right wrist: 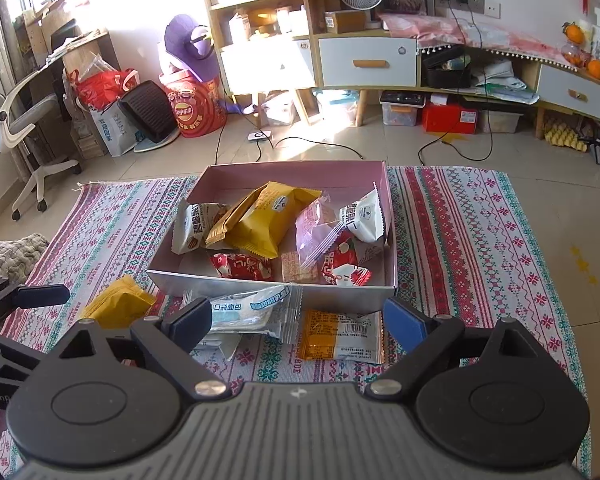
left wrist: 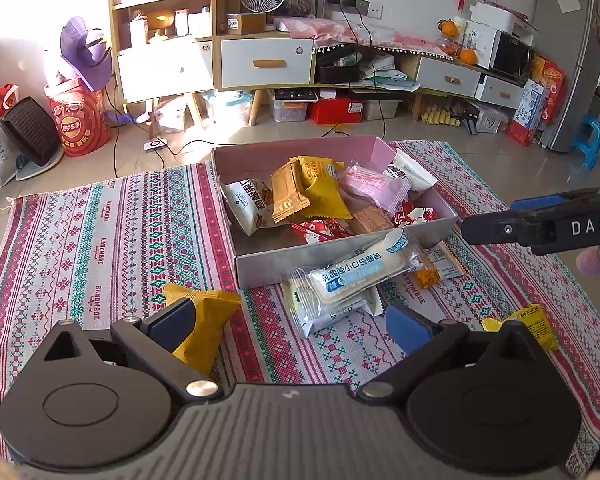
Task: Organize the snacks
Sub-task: 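Grasp the yellow red-labelled pack with the right gripper while the left grasps the blue-white chocolate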
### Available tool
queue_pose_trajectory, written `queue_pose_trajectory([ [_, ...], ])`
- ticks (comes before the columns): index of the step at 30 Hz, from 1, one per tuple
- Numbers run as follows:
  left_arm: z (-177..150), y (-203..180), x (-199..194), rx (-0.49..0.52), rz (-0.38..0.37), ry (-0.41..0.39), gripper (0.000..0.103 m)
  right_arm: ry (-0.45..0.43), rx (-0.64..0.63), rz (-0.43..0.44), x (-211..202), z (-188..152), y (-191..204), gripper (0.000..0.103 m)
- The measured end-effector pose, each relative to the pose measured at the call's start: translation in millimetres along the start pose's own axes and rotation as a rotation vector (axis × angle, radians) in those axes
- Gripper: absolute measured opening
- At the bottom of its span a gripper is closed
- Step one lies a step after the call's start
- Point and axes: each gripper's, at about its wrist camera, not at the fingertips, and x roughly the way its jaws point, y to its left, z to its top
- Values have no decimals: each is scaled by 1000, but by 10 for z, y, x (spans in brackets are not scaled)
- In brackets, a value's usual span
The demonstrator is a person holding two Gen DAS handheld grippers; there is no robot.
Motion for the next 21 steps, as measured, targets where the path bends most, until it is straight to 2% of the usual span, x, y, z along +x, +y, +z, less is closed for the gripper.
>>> queue_pose_trajectory([
  [5,-183,-11,-39,29,6,1,103,7,-47,22,-45,-183,46,95],
  [10,-360,-9,-70,59,14,0,103,6,-107,3,-66,-380,56,97],
  [17,-581,-24,-69,86,-11,12,103,-16,-162,-10,-100,-635,-31,101],
  [21,-678,-66,-28,121,-23,19,103,21,-180,-18,-56,-784,-81,102],
])
